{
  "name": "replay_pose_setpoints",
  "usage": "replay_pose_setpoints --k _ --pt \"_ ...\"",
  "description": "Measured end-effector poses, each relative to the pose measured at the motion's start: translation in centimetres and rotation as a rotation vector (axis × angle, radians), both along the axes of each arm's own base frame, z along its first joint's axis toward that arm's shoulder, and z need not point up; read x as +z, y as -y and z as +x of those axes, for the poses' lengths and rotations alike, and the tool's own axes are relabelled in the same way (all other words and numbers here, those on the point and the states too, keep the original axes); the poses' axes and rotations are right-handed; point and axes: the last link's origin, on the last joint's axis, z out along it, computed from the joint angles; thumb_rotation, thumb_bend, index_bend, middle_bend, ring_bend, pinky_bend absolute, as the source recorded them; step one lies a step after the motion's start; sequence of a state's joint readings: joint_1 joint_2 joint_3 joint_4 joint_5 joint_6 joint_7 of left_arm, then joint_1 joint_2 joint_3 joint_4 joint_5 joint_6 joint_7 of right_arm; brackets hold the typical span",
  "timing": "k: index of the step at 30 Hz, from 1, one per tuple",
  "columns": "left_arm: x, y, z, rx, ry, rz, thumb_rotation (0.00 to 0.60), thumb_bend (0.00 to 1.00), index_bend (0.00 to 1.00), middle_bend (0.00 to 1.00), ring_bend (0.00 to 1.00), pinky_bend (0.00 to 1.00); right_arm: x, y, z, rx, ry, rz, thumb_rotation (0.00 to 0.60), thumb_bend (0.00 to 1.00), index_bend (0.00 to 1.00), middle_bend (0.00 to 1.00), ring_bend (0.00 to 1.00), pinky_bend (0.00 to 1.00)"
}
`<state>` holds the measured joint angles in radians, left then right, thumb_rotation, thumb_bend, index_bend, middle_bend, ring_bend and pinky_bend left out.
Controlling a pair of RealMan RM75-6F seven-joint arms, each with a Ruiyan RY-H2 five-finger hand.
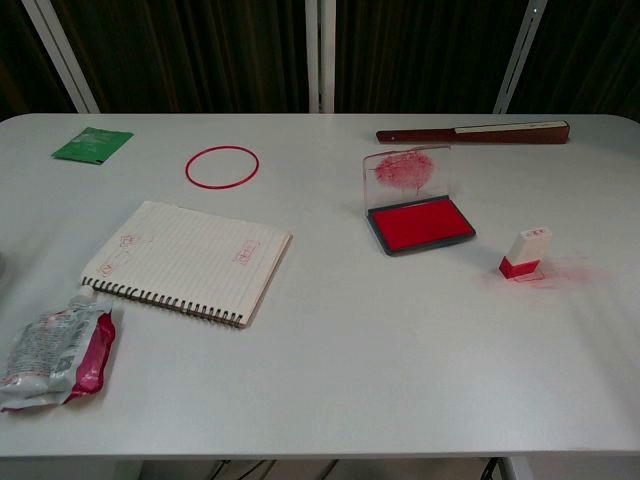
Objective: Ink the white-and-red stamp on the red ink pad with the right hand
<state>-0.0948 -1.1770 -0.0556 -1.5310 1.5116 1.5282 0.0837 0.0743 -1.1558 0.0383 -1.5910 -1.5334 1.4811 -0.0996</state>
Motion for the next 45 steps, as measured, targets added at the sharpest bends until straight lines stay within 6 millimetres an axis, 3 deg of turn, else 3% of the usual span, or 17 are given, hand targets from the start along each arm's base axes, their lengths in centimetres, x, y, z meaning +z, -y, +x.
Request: replay_pose_setpoints --k 12,22,24,26,27,29,32,45 --pt "-0.1 -0.4 0.3 -0.015 0.000 -0.010 0.160 0.19 0.06 0.11 0.13 0.20 0.1 0.0 -0.2 -0.005 -0.003 0.003 0.600 0.18 0.00 0.00 0.00 0.00" --pt "-0.3 -0.6 0.0 -0.009 0.004 -0.015 0.159 0.20 0.06 0.11 0.13 0.20 -0.5 1.1 0.6 0.023 -0.042 0.048 0.600 0.18 0.00 0.00 0.00 0.00" --pt "-0.4 -0.7 0.0 -0.009 0.007 -0.018 0.162 0.19 0.06 0.11 0.13 0.20 -0.6 1.6 0.9 0.037 -0.064 0.059 0.600 0.18 0.00 0.00 0.10 0.18" --pt "-0.6 -0.7 0.0 -0.010 0.005 -0.025 0.160 0.20 0.06 0.11 0.13 0.20 -0.8 2.5 1.3 0.056 -0.086 0.077 0.600 0.18 0.00 0.00 0.40 0.61" --pt "-0.6 -0.7 0.0 -0.011 0.003 -0.029 0.160 0.19 0.06 0.11 0.13 0.20 -1.0 2.8 1.5 0.060 -0.091 0.089 0.600 0.18 0.00 0.00 0.53 0.76" --pt "-0.7 -0.8 0.0 -0.010 0.002 -0.032 0.158 0.20 0.06 0.11 0.13 0.20 -1.6 3.5 1.9 0.069 -0.104 0.127 0.600 0.18 0.00 0.00 0.65 0.85" --pt "-0.8 -0.7 -0.1 -0.003 0.005 -0.038 0.160 0.19 0.06 0.11 0.13 0.20 -2.7 4.7 2.5 0.091 -0.145 0.185 0.600 0.18 0.00 0.00 0.70 0.88" --pt "-0.9 -0.6 -0.8 0.027 0.003 -0.055 0.161 0.19 0.06 0.11 0.13 0.20 -9.9 9.2 4.7 0.153 -0.223 0.338 0.600 0.18 0.01 0.12 0.74 0.89"
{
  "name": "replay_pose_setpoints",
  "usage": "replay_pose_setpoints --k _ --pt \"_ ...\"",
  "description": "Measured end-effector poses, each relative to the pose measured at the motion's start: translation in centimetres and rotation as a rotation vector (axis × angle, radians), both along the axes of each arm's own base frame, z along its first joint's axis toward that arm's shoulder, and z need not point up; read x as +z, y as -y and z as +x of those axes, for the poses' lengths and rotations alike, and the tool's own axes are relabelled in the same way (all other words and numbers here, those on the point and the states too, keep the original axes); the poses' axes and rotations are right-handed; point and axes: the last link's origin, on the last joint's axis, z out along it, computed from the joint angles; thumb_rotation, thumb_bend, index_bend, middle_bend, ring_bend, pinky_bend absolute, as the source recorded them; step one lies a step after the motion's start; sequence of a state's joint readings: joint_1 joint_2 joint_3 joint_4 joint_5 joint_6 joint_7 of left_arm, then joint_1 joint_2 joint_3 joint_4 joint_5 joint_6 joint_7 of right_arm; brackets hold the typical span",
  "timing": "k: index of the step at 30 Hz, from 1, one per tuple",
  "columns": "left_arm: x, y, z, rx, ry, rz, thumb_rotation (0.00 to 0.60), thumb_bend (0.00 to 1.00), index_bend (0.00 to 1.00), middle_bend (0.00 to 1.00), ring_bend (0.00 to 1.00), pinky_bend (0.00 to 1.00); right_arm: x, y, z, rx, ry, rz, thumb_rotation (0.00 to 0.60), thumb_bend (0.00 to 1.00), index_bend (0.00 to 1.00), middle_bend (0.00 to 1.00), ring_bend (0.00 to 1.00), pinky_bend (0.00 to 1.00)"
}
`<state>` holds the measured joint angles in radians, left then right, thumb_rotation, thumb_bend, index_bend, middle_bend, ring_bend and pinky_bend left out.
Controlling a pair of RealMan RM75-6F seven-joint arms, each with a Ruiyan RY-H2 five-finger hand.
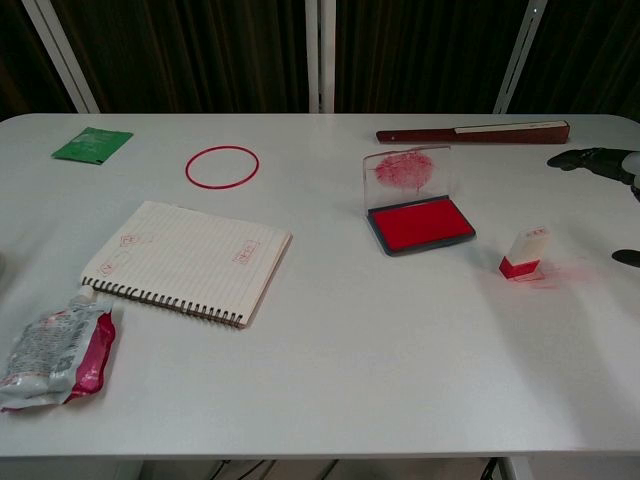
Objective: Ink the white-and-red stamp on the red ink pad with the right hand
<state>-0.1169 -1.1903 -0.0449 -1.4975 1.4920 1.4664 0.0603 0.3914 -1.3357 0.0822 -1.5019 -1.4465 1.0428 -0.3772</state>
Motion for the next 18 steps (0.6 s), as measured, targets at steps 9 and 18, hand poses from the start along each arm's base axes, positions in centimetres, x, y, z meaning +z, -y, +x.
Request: replay_pose_setpoints --k 9,18 --pt "0.1 0.1 -0.3 0.004 0.003 0.005 0.161 0.19 0.06 0.11 0.13 0.20 -2.5 1.0 0.6 -0.005 0.022 0.013 0.600 0.18 0.09 0.14 0.76 0.89" --pt "0.2 0.2 -0.4 0.006 0.002 0.005 0.161 0.19 0.06 0.11 0.13 0.20 -4.6 1.7 1.1 -0.012 0.073 0.031 0.600 0.19 0.24 0.19 0.80 0.89"
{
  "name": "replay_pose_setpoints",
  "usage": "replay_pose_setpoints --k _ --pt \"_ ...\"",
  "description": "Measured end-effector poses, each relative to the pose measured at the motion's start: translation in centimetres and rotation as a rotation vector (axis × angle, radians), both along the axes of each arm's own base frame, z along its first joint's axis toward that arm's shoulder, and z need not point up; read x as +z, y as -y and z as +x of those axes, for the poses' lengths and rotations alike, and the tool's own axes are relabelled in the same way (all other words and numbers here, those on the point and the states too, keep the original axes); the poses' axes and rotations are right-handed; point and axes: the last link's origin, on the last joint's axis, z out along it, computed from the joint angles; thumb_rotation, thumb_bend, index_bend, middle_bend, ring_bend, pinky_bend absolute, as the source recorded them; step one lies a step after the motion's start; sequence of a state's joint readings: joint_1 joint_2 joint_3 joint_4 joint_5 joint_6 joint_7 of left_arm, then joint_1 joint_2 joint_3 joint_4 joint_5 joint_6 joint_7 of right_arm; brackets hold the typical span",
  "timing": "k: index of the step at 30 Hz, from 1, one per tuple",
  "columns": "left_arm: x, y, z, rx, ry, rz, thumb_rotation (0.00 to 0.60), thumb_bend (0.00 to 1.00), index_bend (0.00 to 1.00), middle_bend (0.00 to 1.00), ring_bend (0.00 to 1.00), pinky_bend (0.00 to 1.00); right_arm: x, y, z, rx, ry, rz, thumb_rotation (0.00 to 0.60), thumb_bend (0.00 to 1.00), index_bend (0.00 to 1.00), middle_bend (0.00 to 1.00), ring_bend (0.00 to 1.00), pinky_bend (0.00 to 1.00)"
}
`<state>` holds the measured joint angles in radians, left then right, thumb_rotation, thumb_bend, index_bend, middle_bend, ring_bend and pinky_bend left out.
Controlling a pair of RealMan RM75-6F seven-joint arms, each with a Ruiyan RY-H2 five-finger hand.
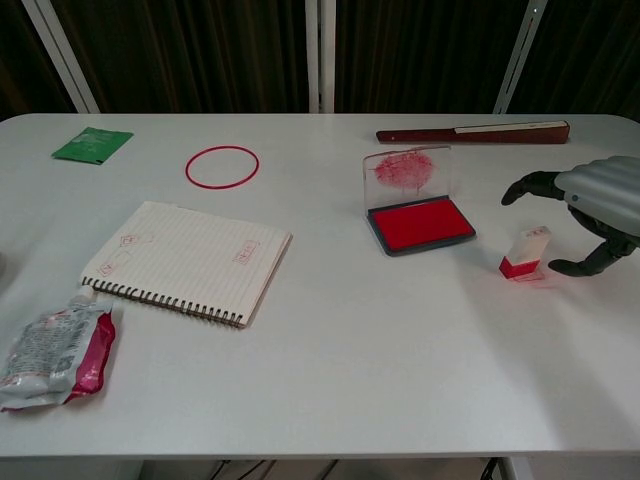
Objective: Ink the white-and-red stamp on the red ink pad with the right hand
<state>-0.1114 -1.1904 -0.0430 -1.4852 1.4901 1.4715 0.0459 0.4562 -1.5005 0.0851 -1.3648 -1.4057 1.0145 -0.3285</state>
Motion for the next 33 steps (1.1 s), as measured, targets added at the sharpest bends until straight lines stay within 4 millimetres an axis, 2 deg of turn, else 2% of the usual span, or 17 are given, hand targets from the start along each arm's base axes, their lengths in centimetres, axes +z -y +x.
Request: replay_pose_setpoints --k 14,22,33 --pt "0.1 0.1 -0.2 0.008 0.003 -0.003 0.162 0.20 0.06 0.11 0.13 0.20 -1.2 0.3 0.7 0.011 0.034 -0.014 0.600 0.21 0.38 0.33 0.83 0.91" --pt "0.2 0.0 -0.2 0.008 0.003 -0.003 0.166 0.20 0.06 0.11 0.13 0.20 -1.3 0.3 0.8 0.009 0.038 -0.029 0.600 0.22 0.46 0.36 0.84 0.91" --pt "0.1 0.0 -0.1 0.007 0.005 -0.008 0.175 0.19 0.06 0.11 0.13 0.20 -1.5 0.4 0.8 0.004 0.044 -0.051 0.600 0.23 0.51 0.40 0.85 0.92"
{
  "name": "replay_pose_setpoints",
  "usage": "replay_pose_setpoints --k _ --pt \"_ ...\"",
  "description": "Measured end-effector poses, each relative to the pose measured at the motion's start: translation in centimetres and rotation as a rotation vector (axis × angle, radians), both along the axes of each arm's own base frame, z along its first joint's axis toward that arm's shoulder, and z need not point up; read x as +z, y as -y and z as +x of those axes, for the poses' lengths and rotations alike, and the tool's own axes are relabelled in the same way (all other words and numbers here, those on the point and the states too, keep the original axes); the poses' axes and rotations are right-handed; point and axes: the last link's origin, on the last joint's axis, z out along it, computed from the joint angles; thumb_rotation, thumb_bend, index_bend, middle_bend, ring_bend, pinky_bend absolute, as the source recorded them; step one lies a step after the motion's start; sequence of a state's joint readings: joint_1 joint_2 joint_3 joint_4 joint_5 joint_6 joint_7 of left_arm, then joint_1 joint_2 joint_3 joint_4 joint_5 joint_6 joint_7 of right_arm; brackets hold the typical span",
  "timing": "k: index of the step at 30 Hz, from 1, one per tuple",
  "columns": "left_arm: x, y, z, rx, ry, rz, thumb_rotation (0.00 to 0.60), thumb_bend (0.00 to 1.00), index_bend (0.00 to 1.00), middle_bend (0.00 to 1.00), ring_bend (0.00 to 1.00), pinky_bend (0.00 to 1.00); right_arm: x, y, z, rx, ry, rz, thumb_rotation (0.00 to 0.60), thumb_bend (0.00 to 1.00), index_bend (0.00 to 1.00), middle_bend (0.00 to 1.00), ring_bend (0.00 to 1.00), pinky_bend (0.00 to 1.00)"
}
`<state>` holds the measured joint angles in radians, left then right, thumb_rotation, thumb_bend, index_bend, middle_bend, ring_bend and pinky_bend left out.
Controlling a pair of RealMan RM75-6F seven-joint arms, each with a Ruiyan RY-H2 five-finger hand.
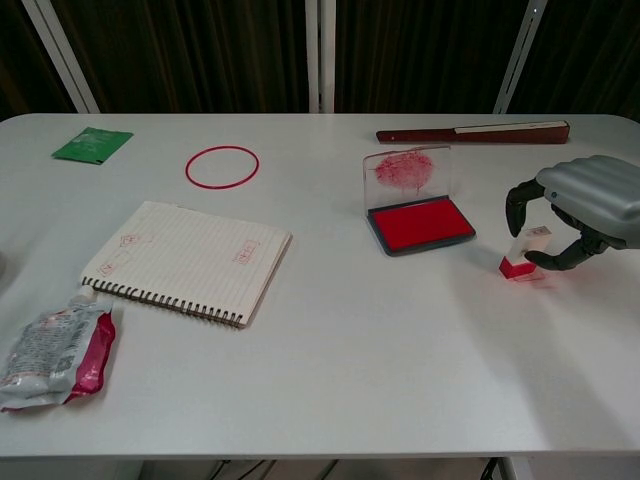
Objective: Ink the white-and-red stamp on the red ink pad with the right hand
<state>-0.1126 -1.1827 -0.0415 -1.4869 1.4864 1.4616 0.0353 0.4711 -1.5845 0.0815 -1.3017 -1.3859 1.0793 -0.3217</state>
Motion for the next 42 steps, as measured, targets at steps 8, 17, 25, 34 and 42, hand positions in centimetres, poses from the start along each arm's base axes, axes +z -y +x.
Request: replay_pose_setpoints --k 8,17,25,34,42 --pt "-0.08 0.00 -0.07 0.002 0.003 -0.004 0.177 0.19 0.06 0.11 0.13 0.20 -0.14 0.09 -0.18 -0.004 -0.014 -0.002 0.600 0.23 0.51 0.40 0.85 0.92" --pt "-0.10 -0.04 -0.21 0.007 0.005 -0.006 0.177 0.20 0.06 0.11 0.13 0.20 -0.37 0.21 -0.32 -0.007 -0.014 0.000 0.600 0.23 0.52 0.44 0.85 0.92" --pt "-0.06 0.02 -0.27 0.009 0.006 -0.006 0.182 0.19 0.06 0.11 0.13 0.20 -0.46 0.31 -0.27 -0.002 -0.009 -0.004 0.600 0.24 0.55 0.48 0.85 0.92" --pt "0.05 0.07 -0.25 0.008 0.010 -0.005 0.180 0.19 0.06 0.11 0.13 0.20 -0.58 0.40 -0.26 0.001 -0.001 -0.009 0.600 0.27 0.59 0.52 0.85 0.92" --pt "0.07 0.06 -0.38 0.012 0.018 -0.008 0.183 0.20 0.06 0.11 0.13 0.20 -0.30 0.63 -0.19 -0.001 0.024 -0.013 0.600 0.29 0.59 0.53 0.85 0.92"
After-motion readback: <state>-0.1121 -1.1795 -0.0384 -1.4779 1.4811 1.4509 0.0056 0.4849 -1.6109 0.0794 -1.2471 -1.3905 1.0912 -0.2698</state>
